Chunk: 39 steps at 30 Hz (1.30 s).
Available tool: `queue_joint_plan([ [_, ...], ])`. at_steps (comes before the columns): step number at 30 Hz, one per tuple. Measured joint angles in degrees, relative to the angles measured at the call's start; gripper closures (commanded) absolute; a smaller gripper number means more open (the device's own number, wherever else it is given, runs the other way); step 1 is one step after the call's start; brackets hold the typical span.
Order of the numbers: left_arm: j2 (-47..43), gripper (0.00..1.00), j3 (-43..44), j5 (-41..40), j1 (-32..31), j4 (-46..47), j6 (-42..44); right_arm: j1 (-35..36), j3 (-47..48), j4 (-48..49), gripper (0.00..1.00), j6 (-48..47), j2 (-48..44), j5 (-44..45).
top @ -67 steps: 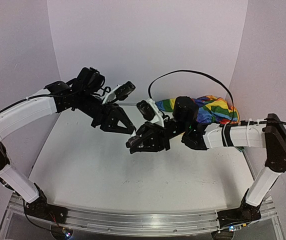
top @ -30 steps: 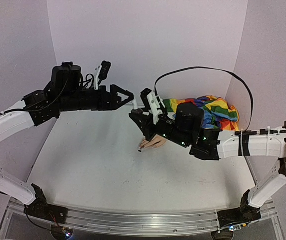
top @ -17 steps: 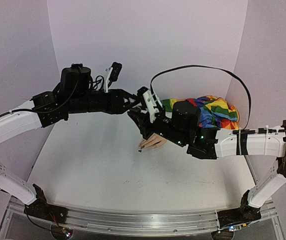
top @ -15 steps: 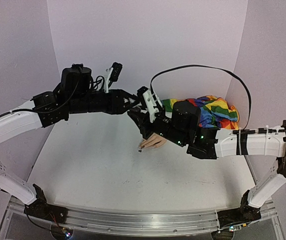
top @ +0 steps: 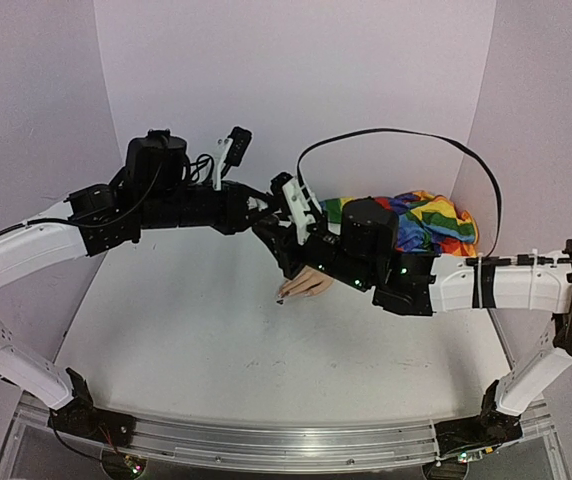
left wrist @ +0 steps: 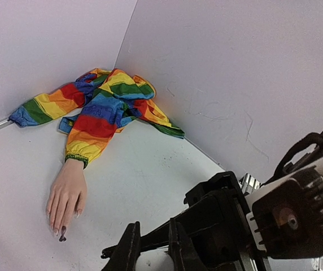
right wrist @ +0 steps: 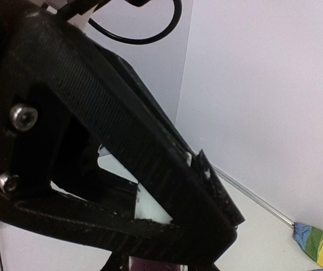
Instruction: Paint the nails
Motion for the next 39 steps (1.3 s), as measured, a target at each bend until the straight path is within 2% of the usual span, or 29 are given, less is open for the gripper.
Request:
queue_joint_plan([
  [3,-0.9,0.93,-1.2,1.7,0.3,0.3,1.5,-0.4,0.6,-1.7,1.0,1.1,-0.1,-3.0],
  [6,-1.7,0.93,-2.5,5.4,0.9,0.5,3.1,-2.7,0.7,-3.6,1.0,4.0,-0.8,-11.6],
  [10,-1.4,0.93,-3.1,13.7,1.9,3.2,6.2,-8.0,0.7,-4.3,1.0,10.6,-1.8,-31.5],
  [15,-0.9,0.89,-3.3,27.2,2.0,7.5,9.5,-12.4,0.9,-0.3,1.0,21.5,-1.9,-57.1],
  [18,-0.9,0.75,-3.2,32.7,1.5,9.4,10.2,-12.4,1.0,3.1,1.0,26.4,-1.9,-64.3],
  [19,-1.0,0.64,-3.1,33.4,1.2,9.8,10.4,-12.3,1.0,3.9,1.0,27.3,-1.9,-65.5],
  [23,-2.3,0.23,-2.9,31.7,0.0,9.1,11.6,-12.8,0.1,4.7,1.0,27.4,-2.8,-64.0],
  [26,-5.6,0.11,-4.7,26.6,-0.7,6.1,12.3,-13.5,-1.2,1.6,1.0,22.8,-6.0,-58.1],
  [31,-12.8,0.05,-7.5,17.1,-0.8,0.8,11.8,-14.1,-2.3,-2.6,1.0,15.8,-12.0,-45.9],
  [35,-14.4,0.09,-6.6,11.5,-0.8,-0.5,8.5,-13.2,-2.3,-3.6,1.0,11.8,-13.0,-35.6],
  [39,-9.8,0.15,-2.3,5.5,-0.8,-1.5,3.6,-8.7,-2.3,-5.6,1.0,7.1,-11.5,-23.5],
])
